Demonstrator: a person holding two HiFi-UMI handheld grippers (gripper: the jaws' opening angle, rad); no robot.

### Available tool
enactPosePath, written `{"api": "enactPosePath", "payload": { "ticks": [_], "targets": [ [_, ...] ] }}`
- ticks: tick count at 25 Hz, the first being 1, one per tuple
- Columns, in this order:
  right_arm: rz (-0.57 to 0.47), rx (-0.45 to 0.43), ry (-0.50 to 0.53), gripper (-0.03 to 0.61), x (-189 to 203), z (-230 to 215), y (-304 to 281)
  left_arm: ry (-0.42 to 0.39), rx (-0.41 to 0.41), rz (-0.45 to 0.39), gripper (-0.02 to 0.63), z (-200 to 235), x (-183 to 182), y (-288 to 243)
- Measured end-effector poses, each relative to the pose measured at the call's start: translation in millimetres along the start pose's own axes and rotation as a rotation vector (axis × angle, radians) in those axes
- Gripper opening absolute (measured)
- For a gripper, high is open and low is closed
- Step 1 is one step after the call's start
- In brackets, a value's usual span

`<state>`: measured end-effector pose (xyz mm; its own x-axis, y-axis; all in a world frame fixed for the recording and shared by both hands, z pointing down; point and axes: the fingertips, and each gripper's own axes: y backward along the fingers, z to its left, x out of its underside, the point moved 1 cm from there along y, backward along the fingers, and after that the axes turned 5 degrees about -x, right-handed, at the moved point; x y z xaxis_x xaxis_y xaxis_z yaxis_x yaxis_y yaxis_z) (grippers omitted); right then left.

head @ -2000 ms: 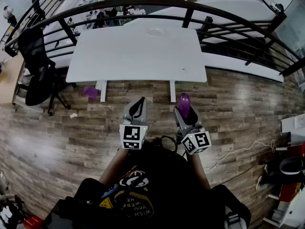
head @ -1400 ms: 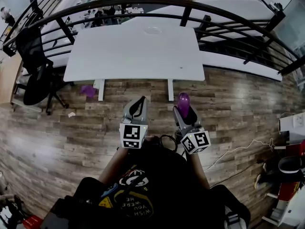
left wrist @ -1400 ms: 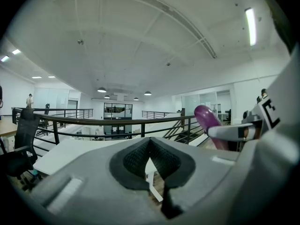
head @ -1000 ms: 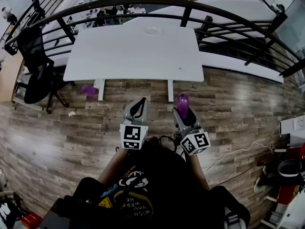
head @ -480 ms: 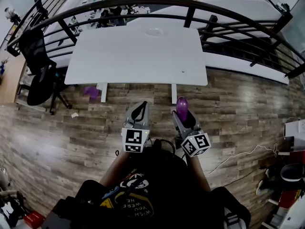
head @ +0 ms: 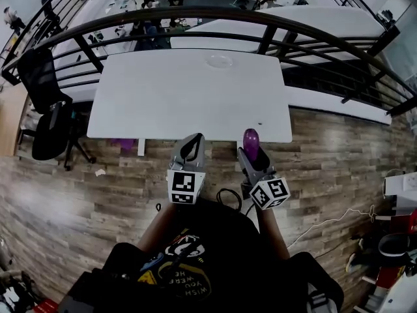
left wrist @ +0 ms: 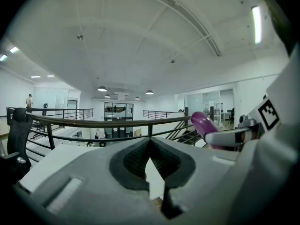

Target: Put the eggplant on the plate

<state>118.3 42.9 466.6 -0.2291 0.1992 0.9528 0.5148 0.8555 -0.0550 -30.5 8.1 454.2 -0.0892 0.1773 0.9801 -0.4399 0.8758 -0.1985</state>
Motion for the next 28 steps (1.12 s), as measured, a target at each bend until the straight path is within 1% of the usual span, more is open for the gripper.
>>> {"api": "enactPosePath", "payload": {
  "ticks": [3,7,12,16,20,22,28],
  "targets": [
    [-0.003,0.010,0.027,0.230,-7.3,0.1,-35.9,0.006,0.017,0.000,0.005,29.9,-4.6,-21.1],
    [0.015,0.030,0.034,0.230,-5.2,-3.5,-68.1,0.013,0.047,0.013,0.005,54.0,-4.7,-45.2],
    [0.079,0.029,0.044,0.230,6.3,-20.2,-100.3,0.036,0.060,0.034,0.005,69.5,-0.4,-80.3],
    [0.102,0.012,0.056,0.230,6.5,-44.3,-127.1,0.039,0.061,0.057,0.005,75.0,6.9,-110.0],
    [0.131,-0.033,0.083,0.229,6.0,-79.9,-163.1,0.039,0.043,0.085,0.005,81.8,12.6,-152.5],
    [0.161,-0.066,0.106,0.229,9.8,-103.3,-183.8,0.041,0.027,0.095,0.005,84.3,15.5,-177.2],
    [0.294,-0.171,0.239,0.229,21.2,-185.0,-249.6,0.069,-0.004,0.099,0.005,80.7,14.5,-247.8]
  ]
}}
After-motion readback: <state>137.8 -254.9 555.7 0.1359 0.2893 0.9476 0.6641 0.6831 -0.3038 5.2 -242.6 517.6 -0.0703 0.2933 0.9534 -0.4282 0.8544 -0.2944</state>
